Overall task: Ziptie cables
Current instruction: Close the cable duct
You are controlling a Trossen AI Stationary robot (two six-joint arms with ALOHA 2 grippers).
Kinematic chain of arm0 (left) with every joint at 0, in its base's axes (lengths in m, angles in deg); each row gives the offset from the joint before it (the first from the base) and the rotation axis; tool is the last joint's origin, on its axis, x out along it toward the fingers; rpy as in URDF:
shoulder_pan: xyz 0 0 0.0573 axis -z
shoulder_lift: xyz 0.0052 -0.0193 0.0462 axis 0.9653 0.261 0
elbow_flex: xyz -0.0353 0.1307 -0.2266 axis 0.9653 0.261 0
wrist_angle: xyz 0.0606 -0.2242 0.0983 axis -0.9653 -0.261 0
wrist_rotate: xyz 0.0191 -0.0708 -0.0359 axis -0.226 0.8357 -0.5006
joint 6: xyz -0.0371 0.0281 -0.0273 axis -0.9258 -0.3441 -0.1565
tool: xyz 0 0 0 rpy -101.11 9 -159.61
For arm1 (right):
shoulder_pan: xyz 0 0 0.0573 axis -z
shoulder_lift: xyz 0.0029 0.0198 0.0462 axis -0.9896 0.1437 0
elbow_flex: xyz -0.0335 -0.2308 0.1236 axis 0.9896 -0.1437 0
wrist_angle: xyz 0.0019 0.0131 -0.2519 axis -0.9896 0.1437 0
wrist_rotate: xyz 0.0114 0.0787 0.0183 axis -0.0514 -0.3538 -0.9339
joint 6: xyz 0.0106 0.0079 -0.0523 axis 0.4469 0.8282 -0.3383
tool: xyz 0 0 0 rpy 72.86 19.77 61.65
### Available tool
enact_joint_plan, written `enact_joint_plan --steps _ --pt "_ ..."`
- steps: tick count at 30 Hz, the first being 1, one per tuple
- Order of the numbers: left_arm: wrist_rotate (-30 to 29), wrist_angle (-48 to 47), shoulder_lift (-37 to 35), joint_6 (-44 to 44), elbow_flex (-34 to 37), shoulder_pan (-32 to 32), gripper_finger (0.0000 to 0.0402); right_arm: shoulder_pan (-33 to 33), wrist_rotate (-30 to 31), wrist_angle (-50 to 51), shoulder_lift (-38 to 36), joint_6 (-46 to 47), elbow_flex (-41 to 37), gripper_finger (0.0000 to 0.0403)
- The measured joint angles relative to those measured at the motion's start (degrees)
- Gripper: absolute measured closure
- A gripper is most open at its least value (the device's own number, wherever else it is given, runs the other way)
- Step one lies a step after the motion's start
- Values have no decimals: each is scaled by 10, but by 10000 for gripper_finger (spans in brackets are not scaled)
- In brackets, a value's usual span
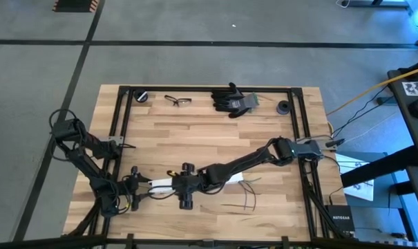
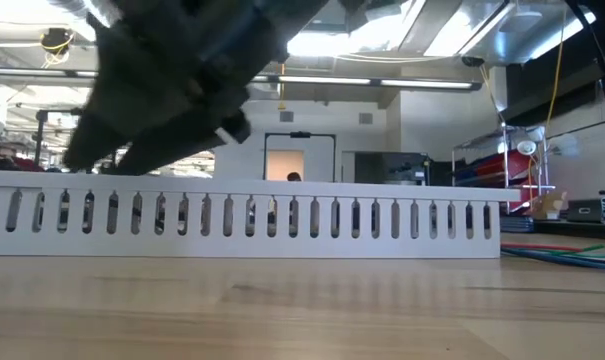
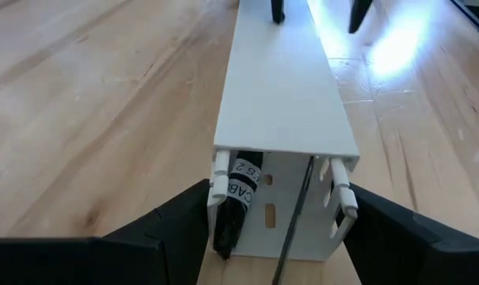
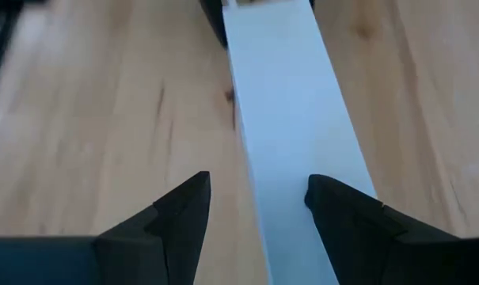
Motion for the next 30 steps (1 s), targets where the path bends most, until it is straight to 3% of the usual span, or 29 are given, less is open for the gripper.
enact_joint_plan --steps 6,14,25,30 --pt "-2 2 1 5 0 -2 167 20 -57 -144 39 26 1 201" --pt "-5 8 3 5 0 -2 167 34 -83 -208 52 33 0 201" --pt "8 16 -43 54 -3 -1 167 28 -66 -47 -56 -8 0 201" --pt "-44 15 -3 45 -2 1 167 19 -61 -6 -62 -8 -3 201"
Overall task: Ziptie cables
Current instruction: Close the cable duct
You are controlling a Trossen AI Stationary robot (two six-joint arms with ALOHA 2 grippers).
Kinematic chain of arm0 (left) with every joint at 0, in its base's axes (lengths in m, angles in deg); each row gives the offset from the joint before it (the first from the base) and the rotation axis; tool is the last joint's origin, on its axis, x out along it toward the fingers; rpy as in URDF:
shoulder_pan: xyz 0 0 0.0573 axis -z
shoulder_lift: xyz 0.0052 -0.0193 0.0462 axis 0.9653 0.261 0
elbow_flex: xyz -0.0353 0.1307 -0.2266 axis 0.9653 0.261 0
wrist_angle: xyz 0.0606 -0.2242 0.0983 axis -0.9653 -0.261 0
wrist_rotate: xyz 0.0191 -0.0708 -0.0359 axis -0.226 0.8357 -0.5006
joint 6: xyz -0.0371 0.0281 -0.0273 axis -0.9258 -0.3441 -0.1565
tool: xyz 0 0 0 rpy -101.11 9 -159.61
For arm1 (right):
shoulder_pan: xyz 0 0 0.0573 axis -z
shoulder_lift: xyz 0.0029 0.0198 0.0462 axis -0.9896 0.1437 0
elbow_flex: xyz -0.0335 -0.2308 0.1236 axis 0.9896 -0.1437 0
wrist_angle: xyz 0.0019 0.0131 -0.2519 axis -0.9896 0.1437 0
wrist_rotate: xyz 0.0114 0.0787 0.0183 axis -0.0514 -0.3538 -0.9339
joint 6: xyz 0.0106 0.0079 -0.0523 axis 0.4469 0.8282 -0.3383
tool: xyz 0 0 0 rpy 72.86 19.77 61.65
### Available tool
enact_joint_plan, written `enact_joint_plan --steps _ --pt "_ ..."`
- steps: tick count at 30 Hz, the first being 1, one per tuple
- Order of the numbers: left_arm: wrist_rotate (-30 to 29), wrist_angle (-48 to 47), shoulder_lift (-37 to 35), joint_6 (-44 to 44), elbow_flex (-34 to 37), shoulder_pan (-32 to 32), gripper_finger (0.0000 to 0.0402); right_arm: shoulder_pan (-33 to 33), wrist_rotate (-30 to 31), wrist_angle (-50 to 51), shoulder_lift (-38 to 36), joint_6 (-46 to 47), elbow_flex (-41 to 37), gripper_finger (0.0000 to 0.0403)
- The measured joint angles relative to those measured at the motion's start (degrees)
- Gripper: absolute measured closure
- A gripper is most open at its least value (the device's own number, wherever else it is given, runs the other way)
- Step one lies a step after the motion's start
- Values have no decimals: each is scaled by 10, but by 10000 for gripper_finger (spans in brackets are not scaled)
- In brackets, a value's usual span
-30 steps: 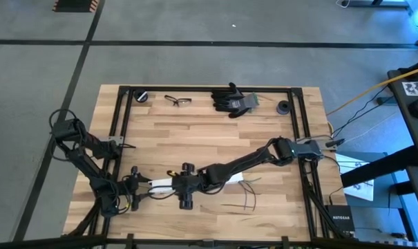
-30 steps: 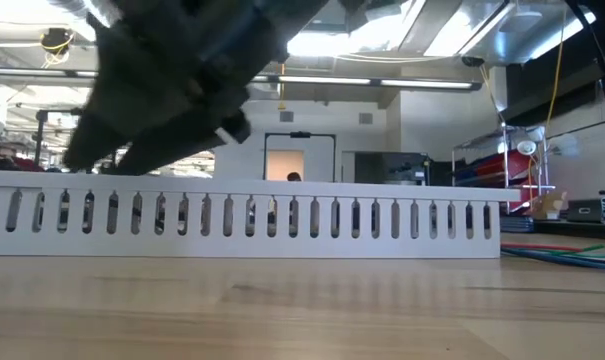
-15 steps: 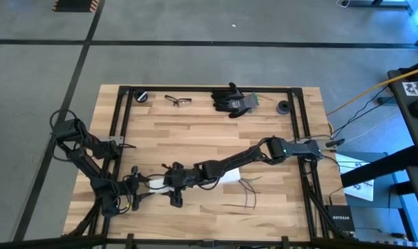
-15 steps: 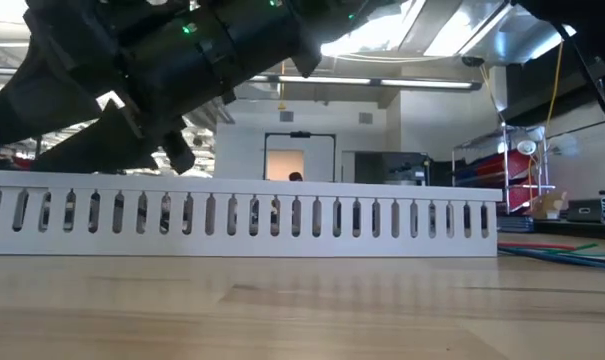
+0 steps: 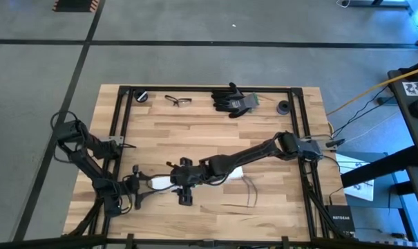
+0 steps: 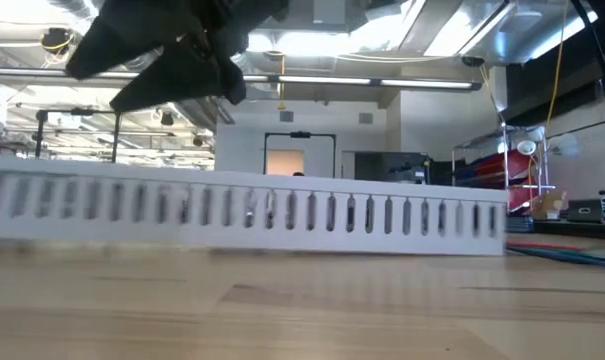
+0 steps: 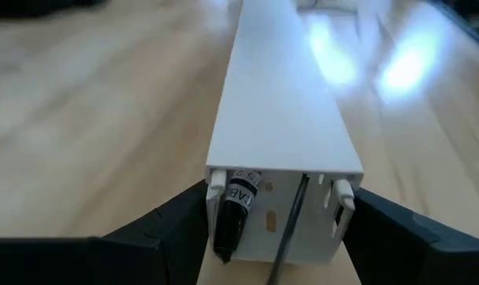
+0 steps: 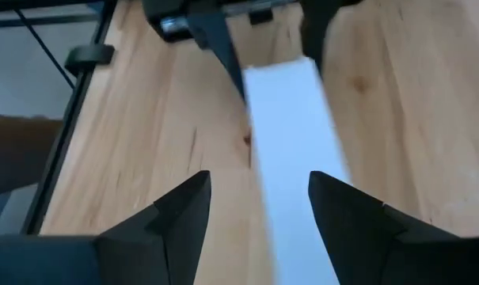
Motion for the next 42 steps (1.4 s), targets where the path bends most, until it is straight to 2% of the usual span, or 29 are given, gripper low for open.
enact_joint_plan --steps 2,10,18,24,30,35,42 --pt "-24 5 25 -18 -1 -1 167 -3 -1 -8 0 1 0 201" --pt "-41 32 113 -51 -2 -24 167 -11 28 -9 4 4 1 201" --pt "-32 25 122 -51 -3 -36 166 -9 53 45 21 4 2 201" --pt "-28 25 122 -56 -3 -37 166 -3 115 69 28 0 2 201" --pt "-26 25 123 -58 -3 -37 166 12 105 71 41 0 2 201" --pt "-24 25 123 -59 -3 -37 166 17 72 19 59 2 3 201" --pt "-23 26 123 -60 -3 -37 166 17 64 -12 70 4 4 201"
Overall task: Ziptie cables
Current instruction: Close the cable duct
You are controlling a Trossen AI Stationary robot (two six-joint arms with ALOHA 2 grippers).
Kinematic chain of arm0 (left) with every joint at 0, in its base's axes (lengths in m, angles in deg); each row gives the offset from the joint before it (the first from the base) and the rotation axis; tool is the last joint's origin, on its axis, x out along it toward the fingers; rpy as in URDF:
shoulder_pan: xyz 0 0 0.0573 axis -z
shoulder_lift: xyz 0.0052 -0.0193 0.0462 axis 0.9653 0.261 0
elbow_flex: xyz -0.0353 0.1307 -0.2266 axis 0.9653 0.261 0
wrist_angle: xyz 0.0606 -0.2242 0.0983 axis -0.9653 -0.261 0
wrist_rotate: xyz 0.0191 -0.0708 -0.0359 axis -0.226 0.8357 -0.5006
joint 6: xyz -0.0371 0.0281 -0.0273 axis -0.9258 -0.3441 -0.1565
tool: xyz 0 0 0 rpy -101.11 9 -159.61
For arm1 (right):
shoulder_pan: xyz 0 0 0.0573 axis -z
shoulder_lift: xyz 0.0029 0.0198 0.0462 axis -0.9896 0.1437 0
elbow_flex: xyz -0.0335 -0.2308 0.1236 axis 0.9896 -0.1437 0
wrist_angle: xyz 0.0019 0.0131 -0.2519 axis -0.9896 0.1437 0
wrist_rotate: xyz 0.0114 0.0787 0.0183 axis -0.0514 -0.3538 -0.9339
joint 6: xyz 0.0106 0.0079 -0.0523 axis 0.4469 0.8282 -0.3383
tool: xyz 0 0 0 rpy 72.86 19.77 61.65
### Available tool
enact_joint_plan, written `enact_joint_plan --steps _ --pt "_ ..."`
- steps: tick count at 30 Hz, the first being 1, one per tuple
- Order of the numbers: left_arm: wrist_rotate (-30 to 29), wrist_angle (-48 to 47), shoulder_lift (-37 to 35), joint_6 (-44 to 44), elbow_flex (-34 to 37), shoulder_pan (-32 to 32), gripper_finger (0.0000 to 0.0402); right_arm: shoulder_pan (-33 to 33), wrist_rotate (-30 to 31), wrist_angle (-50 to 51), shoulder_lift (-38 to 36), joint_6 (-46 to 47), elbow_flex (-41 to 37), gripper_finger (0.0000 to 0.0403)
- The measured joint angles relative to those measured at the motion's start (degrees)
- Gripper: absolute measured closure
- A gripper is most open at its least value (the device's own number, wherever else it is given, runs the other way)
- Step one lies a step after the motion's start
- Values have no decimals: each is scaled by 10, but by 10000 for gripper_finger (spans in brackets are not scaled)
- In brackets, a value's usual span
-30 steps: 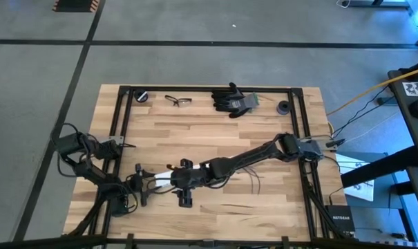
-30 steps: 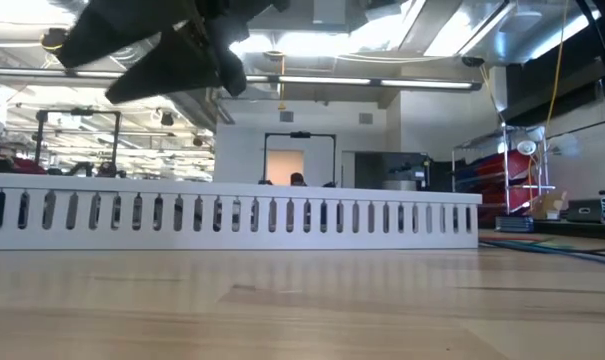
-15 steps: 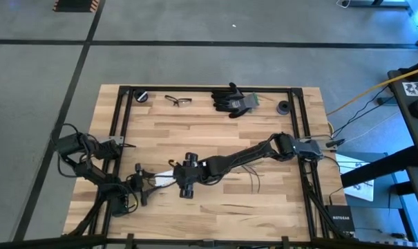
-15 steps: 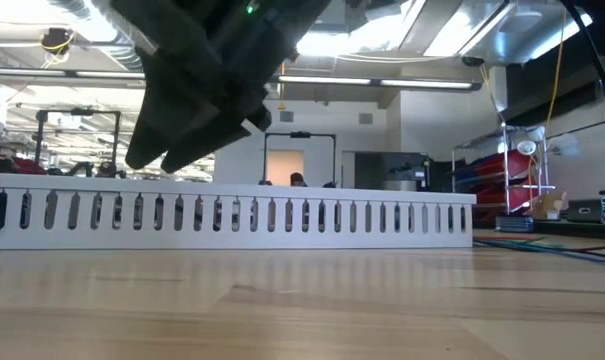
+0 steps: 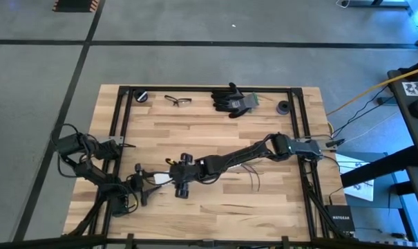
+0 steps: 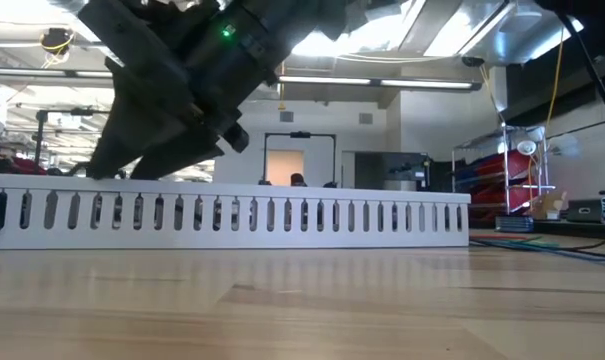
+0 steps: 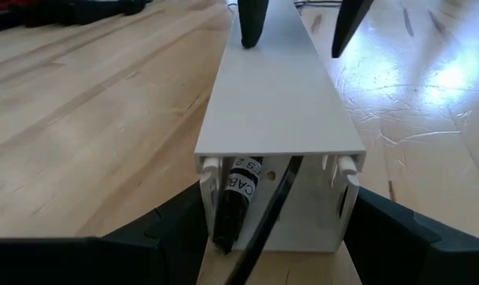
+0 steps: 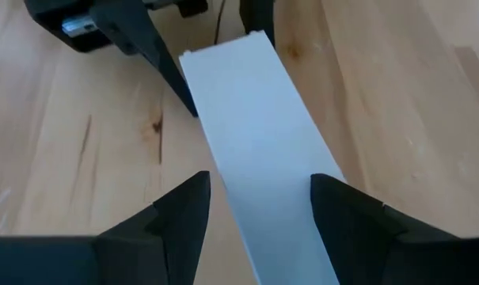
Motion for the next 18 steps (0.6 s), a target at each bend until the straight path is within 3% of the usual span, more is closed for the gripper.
enact_joint_plan --steps 18 --pt "1 0 0 -1 0 0 166 1 -29 -71 20 -2 -1 201"
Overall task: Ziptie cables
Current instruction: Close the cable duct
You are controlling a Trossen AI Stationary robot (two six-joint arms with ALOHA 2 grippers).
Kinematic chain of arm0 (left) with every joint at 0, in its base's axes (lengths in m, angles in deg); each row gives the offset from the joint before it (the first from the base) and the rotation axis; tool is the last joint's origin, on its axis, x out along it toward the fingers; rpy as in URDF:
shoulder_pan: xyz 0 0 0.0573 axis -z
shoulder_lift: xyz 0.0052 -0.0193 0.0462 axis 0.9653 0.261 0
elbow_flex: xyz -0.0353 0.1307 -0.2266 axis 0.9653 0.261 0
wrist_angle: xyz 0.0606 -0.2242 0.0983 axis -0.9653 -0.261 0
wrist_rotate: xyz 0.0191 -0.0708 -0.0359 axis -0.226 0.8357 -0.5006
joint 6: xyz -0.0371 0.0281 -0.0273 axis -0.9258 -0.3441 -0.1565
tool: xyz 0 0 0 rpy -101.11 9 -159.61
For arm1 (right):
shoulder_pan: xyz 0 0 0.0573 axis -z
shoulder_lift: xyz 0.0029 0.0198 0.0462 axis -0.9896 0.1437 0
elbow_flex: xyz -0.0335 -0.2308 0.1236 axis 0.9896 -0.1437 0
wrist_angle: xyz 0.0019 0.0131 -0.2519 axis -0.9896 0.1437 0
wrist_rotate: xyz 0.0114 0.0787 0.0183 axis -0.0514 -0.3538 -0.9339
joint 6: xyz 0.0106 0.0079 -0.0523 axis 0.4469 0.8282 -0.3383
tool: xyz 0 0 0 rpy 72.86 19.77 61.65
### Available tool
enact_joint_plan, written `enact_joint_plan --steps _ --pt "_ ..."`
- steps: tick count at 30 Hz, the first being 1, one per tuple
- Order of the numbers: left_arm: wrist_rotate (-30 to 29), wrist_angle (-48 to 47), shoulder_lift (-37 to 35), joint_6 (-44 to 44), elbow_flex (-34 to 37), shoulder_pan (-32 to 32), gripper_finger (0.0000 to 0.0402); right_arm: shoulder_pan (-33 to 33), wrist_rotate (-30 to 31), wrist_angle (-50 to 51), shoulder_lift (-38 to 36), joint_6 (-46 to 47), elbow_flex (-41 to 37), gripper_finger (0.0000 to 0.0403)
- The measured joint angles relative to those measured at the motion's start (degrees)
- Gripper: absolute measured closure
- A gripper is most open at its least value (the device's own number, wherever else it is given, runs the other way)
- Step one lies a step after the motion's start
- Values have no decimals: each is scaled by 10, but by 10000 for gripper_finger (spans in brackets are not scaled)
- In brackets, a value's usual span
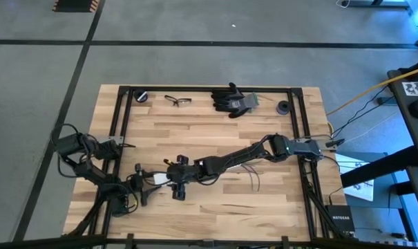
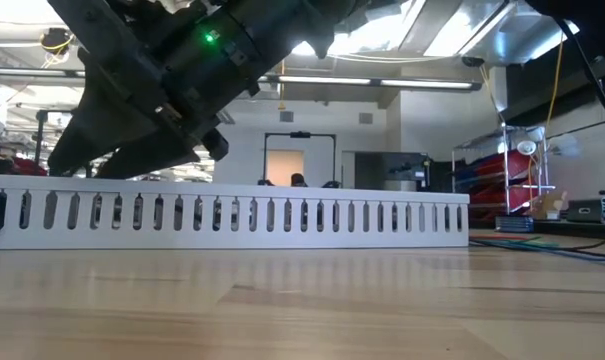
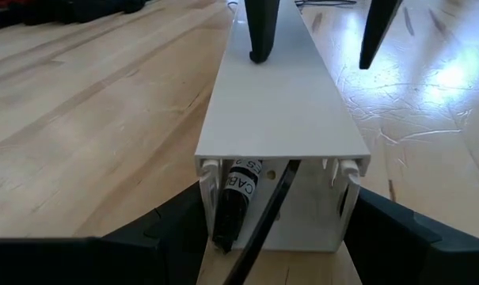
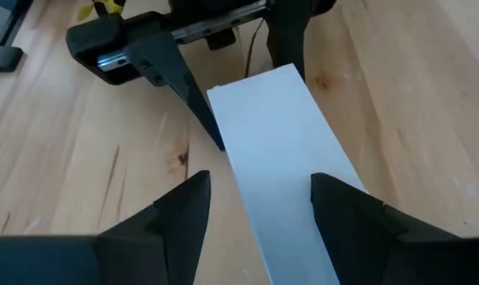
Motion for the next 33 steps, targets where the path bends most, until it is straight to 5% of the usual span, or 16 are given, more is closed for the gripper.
enact_joint_plan --steps 18,33 --pt "1 0 0 -8 0 0 166 2 -25 -102 26 0 -2 201" --pt "40 6 -33 29 1 -15 149 2 1 -26 -22 -46 15 201"
